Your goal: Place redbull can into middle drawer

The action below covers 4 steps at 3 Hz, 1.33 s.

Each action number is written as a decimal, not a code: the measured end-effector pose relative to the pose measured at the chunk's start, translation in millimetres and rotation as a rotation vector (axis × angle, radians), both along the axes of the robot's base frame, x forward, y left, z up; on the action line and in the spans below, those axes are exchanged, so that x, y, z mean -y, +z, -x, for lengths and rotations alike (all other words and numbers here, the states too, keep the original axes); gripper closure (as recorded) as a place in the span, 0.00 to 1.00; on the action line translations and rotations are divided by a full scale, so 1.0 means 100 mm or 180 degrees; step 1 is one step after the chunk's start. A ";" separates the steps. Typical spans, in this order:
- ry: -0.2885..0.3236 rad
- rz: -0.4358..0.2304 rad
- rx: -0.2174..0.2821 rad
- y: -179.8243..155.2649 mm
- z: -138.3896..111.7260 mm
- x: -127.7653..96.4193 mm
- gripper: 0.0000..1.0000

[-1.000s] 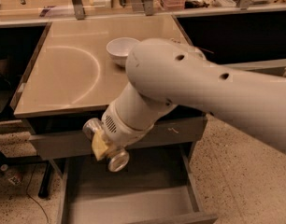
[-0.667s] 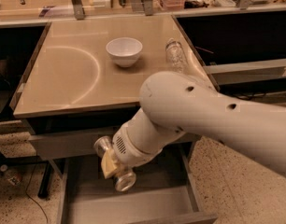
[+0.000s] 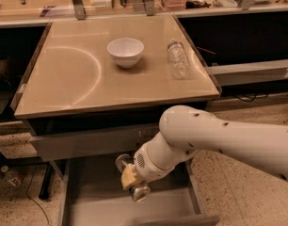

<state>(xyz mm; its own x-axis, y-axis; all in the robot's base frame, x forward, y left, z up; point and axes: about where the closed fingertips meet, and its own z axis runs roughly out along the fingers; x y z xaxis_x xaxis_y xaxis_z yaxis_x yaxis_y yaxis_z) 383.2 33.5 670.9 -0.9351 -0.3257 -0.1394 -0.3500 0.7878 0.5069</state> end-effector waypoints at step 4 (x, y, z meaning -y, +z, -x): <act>-0.0542 -0.0310 -0.0295 -1.20 -0.32 0.01 1.00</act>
Offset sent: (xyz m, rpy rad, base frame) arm 0.0242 -0.0026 -0.1200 0.0619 0.1010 -0.1518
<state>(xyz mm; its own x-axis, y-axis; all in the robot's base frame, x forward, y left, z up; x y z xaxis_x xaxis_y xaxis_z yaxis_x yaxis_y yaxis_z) 414.8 32.5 550.7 -0.9858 -0.1511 -0.0734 -0.1644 0.7773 0.6072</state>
